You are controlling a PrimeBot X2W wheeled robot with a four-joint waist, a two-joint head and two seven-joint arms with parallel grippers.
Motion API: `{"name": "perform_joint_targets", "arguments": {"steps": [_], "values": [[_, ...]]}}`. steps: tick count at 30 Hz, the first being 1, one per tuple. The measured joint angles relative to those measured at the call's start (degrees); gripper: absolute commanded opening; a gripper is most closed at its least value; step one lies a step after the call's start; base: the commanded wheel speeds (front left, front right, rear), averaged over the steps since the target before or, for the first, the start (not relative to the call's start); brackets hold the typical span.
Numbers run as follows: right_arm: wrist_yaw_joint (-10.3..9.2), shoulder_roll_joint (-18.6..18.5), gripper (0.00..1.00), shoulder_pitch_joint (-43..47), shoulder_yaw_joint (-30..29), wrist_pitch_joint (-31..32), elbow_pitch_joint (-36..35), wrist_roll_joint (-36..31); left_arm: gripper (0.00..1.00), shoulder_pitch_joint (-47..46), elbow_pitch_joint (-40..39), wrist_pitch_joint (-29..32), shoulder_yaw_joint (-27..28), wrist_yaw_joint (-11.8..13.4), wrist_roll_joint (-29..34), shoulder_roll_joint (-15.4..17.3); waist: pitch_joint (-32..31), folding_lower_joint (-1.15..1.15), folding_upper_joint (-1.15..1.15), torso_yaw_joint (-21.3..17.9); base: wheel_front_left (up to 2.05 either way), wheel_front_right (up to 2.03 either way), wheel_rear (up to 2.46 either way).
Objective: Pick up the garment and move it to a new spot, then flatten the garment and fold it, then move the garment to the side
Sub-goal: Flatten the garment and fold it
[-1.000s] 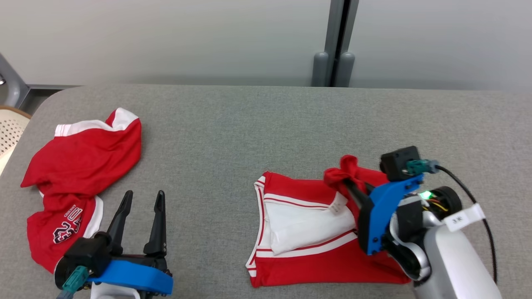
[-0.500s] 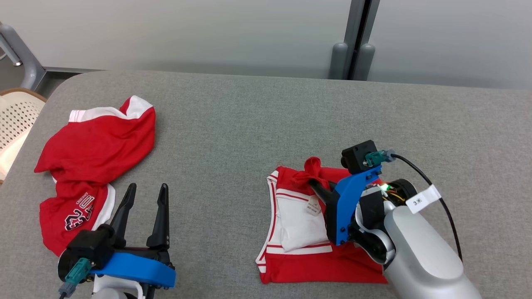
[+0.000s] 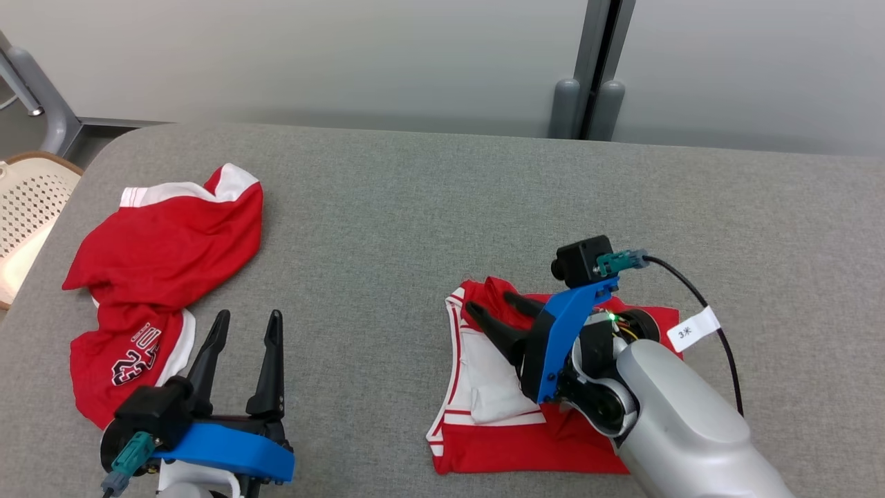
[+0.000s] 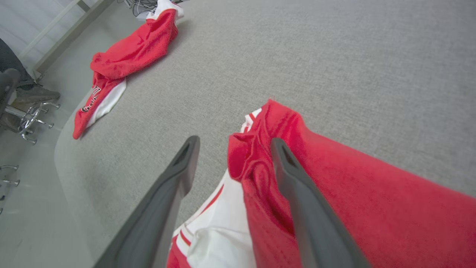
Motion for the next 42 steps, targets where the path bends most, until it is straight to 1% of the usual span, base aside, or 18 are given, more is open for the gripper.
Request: {"name": "perform_joint_targets", "arguments": {"steps": [2, 3, 7, 9, 10, 14, 17, 20, 22, 25, 27, 30, 31, 32, 33, 37, 40, 42], "values": [[0.0, 0.0, 1.0, -0.6, 0.5, -1.9, -2.2, 4.3, 1.0, 0.3, -0.1, 0.0, 0.3, 0.1, 0.0, 0.0, -0.2, 0.0, 0.0, -0.3, 0.0, 0.0, 0.0], [0.0, 0.1, 1.0, -0.9, 0.6, -3.0, -3.3, 5.4, 1.0, 0.5, -0.2, -0.1, 0.5, 0.1, -0.1, 0.1, -0.3, 0.0, 0.0, -0.5, 0.0, 0.0, 0.0], [0.0, 0.1, 1.0, -1.2, -1.8, -6.1, -7.4, 7.3, 1.0, 1.0, -0.7, -0.1, 1.2, 0.3, -0.2, 0.3, -0.7, 0.0, 0.0, -1.3, 0.0, 0.0, 0.0], [0.01, -0.1, 1.0, -0.9, -5.0, -7.1, -8.5, 4.9, 1.0, 1.5, -1.1, -0.1, 1.5, 0.6, -0.2, 0.4, -0.9, 0.0, 0.0, -1.9, 0.0, 0.0, 0.0], [0.01, -0.9, 1.0, -0.3, -6.7, -7.2, -9.1, 3.2, 1.0, 1.8, -1.2, -0.1, 1.6, 0.7, -0.3, 0.5, -1.1, 0.0, 0.0, -2.2, 0.0, 0.0, 0.0], [0.0, -5.6, 1.0, 4.7, -15.7, -7.5, -11.5, -2.9, 1.0, 2.9, -1.7, -0.1, 1.9, 1.0, -0.4, 0.5, -1.9, 0.0, 0.0, -3.1, 0.0, 0.0, 0.0], [0.0, -8.5, 1.0, 9.3, -20.8, -6.3, -13.0, -10.3, 1.0, 3.5, -2.2, -0.1, 1.8, 1.3, -0.3, 0.5, -2.3, 0.0, 0.0, -3.6, 0.0, 0.0, 0.0], [0.0, -8.5, 1.0, 14.0, -24.7, -4.6, -14.7, -15.8, 1.0, 3.9, -2.5, -0.1, 1.8, 1.5, -0.2, 0.4, -2.5, 0.0, 0.0, -4.2, 0.0, 0.0, 0.0], [0.0, -7.8, 1.0, 16.9, -25.7, -3.3, -15.9, -19.9, 1.0, 4.1, -2.8, -0.1, 1.9, 1.5, -0.2, 0.4, -2.4, 0.0, 0.0, -4.6, 0.0, 0.0, 0.0], [0.0, -5.4, 1.0, 19.2, -25.8, -2.2, -17.3, -23.6, 1.0, 4.3, -3.2, -0.1, 1.9, 1.7, -0.2, 0.3, -2.0, 0.0, 0.0, -5.1, 0.0, 0.0, 0.0], [0.0, -4.4, 1.0, 19.9, -24.7, -2.3, -17.9, -25.9, 1.0, 4.3, -3.2, -0.1, 1.7, 1.7, -0.2, 0.4, -1.7, 0.0, 0.0, -5.3, 0.0, 0.0, 0.0], [0.0, -3.1, 1.0, 20.1, -21.4, -2.5, -17.8, -28.7, 1.0, 4.2, -3.3, -0.1, 1.6, 1.8, -0.2, 0.6, -1.6, 0.0, 0.0, -5.3, 0.0, 0.0, 0.0], [0.0, -2.7, 0.91, 20.2, -20.1, -2.5, -17.4, -29.4, 1.0, 4.2, -3.4, 0.0, 1.6, 2.0, -0.2, 0.7, -1.6, 0.0, 0.0, -5.3, 0.0, 0.0, 0.0], [0.01, -2.4, 0.36, 20.2, -19.1, -2.5, -16.9, -30.7, 1.0, 4.1, -3.5, 0.0, 1.6, 2.0, -0.2, 0.8, -1.6, 0.0, 0.0, -5.2, 0.0, 0.0, 0.0], [0.0, -2.2, 0.0, 20.2, -17.7, -2.0, -16.2, -31.7, 1.0, 4.1, -3.5, 0.1, 1.6, 2.0, -0.2, 0.9, -1.7, 0.0, 0.0, -5.1, 0.0, 0.0, 0.0], [0.01, -1.0, 0.0, 20.1, -11.1, -0.4, -13.6, -32.1, 1.0, 4.0, -4.0, 0.2, 1.6, 2.5, -0.2, 1.1, -1.7, 0.0, 0.0, -5.0, 0.0, 0.0, 0.0], [0.01, -0.4, 0.0, 19.5, -5.7, -0.5, -12.9, -30.0, 1.0, 3.9, -4.4, 0.2, 1.8, 2.7, -0.4, 1.2, -1.7, 0.0, 0.0, -4.8, 0.0, 0.0, 0.0], [0.01, -0.2, 0.0, 19.1, -1.8, -0.6, -13.2, -27.2, 1.0, 3.9, -4.6, 0.3, 1.8, 2.8, -0.5, 1.3, -1.8, 0.0, 0.0, -4.8, 0.0, 0.0, 0.0]]}}
